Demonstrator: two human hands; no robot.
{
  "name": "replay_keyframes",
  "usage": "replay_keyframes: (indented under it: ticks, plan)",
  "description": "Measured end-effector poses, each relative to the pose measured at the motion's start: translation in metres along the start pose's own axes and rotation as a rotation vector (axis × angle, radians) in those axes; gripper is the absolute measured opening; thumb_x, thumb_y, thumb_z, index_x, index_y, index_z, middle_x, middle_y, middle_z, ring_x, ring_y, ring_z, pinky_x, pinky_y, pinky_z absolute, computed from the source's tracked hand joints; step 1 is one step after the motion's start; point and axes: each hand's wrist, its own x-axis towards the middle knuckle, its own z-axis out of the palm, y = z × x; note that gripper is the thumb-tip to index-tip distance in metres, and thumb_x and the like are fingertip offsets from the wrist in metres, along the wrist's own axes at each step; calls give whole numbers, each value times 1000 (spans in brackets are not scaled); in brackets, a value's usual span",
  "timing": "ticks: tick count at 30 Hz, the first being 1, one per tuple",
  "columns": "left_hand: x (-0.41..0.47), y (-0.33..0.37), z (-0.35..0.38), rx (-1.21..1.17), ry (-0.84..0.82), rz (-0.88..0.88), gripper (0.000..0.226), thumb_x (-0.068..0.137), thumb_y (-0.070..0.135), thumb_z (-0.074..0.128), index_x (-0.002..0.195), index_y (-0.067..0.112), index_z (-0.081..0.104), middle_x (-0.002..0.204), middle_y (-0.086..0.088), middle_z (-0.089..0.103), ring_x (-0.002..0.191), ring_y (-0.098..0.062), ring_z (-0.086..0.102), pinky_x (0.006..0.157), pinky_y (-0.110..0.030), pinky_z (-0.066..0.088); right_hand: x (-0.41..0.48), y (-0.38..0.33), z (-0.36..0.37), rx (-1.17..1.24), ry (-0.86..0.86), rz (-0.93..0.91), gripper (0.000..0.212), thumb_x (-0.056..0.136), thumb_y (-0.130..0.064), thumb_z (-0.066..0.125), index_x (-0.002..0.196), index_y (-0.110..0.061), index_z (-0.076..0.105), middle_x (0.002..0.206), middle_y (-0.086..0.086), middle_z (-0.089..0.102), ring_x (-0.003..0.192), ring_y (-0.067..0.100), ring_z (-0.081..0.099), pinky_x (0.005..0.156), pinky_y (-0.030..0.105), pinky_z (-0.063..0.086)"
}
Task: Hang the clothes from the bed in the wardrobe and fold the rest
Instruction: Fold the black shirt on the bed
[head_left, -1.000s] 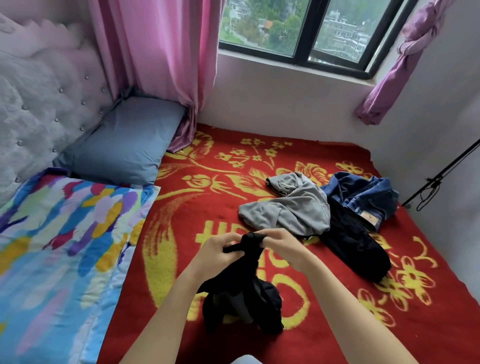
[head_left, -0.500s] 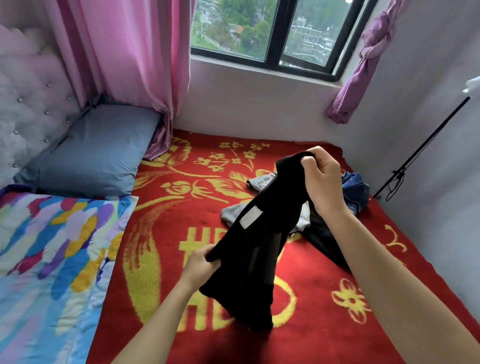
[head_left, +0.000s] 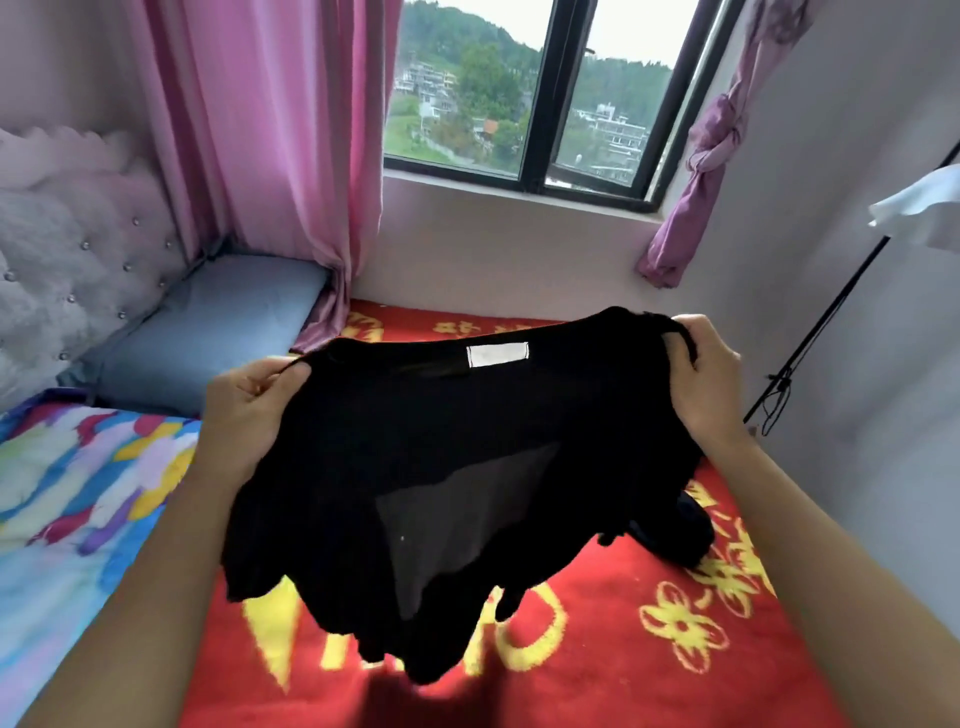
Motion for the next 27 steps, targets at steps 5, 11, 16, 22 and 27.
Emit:
replay_keyframes:
  ticks: [5, 11, 16, 22, 27]
  plan:
    - [-29, 69, -20, 254, 163, 212, 21, 91, 15, 55, 101, 2, 68, 69, 39, 59, 66, 29, 47, 68, 3, 32, -15, -1, -41, 18, 160, -37, 27, 93, -24, 46, 99, -1, 59, 82, 22, 64, 76, 39, 60, 69, 42, 43]
    - [-85, 109, -50, 562, 368, 438, 39, 94, 32, 40, 113, 8, 65, 100, -16, 70, 94, -31, 63, 80, -33, 42, -42, -8, -77, 88, 339, -122, 43, 83, -31, 38, 84, 6, 60, 65, 25, 58, 59, 37, 55, 57, 32, 30]
    - [-105, 87, -53, 760, 335, 496, 30, 94, 18, 47, 102, -2, 68, 87, -28, 68, 79, -45, 66, 66, -42, 43, -68, 3, -68, -69, 187, -144, 41, 85, -34, 42, 81, 3, 61, 64, 25, 60, 58, 41, 58, 55, 32, 30]
    - [-120, 17, -41, 870, 113, 211, 18, 89, 14, 63, 97, 0, 71, 75, -31, 65, 69, -50, 61, 61, -48, 48, -104, 37, -15, -271, -291, -11, 32, 91, -35, 58, 81, -4, 61, 72, 23, 65, 72, 41, 63, 58, 35, 34]
    - [-113, -71, -42, 825, -69, -201, 19, 93, 25, 56, 99, 15, 70, 90, -17, 70, 89, -39, 62, 70, -39, 43, -122, 69, 52, 87, -884, 308, 35, 89, -30, 62, 57, -20, 54, 48, -10, 47, 50, 8, 47, 49, 25, 32]
